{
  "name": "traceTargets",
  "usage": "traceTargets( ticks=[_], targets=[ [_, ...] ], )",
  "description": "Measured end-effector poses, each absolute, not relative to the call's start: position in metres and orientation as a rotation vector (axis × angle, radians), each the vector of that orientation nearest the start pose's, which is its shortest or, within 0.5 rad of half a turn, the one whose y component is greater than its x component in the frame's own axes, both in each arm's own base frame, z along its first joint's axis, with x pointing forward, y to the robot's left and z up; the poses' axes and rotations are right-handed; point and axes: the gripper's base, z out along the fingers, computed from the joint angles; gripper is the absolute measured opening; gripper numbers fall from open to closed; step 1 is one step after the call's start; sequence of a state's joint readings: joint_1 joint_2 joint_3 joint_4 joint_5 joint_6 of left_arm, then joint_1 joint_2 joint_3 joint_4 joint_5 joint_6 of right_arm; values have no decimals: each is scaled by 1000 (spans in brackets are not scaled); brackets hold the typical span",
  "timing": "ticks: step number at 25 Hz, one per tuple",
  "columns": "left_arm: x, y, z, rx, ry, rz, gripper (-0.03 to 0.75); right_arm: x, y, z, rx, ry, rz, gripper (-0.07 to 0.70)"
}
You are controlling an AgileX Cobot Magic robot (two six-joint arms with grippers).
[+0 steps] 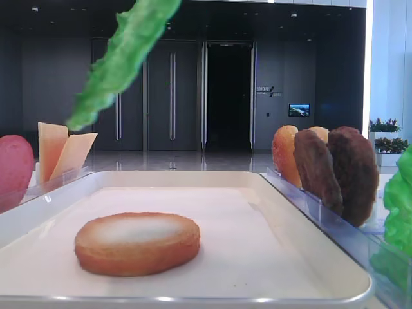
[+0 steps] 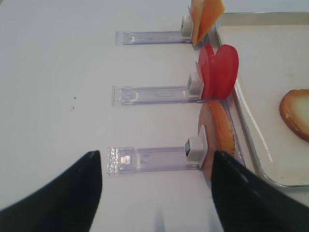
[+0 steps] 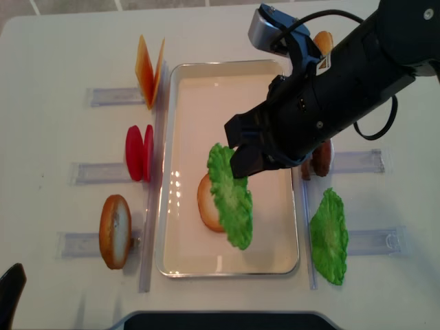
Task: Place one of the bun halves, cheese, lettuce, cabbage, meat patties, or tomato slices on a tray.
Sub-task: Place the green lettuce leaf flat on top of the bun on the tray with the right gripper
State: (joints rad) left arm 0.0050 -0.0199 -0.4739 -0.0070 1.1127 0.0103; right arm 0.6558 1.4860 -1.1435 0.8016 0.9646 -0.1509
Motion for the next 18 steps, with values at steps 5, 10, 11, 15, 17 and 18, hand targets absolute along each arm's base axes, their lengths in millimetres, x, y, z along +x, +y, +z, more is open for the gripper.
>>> traceTargets(
  ticks=[5, 10, 11, 15, 17, 18],
  targets=[
    [-7, -1, 266, 6, 2103, 1, 535, 216, 232, 293, -594, 2673, 1248, 36],
    [-7, -1, 266, 6, 2103, 1, 535, 227, 225, 298, -514, 2608, 1353, 36],
    [-7, -1, 266, 6, 2103, 1, 535, 228, 225, 298, -510, 2603, 1359, 36],
    [-7, -1, 266, 6, 2103, 1, 535, 228, 226, 300, -508, 2579, 1391, 36],
    [-7, -1, 266, 6, 2103, 1, 535, 229, 227, 301, -502, 2561, 1399, 36],
    [-7, -1, 266, 6, 2103, 1, 535, 230, 227, 301, -496, 2556, 1402, 36]
  ],
)
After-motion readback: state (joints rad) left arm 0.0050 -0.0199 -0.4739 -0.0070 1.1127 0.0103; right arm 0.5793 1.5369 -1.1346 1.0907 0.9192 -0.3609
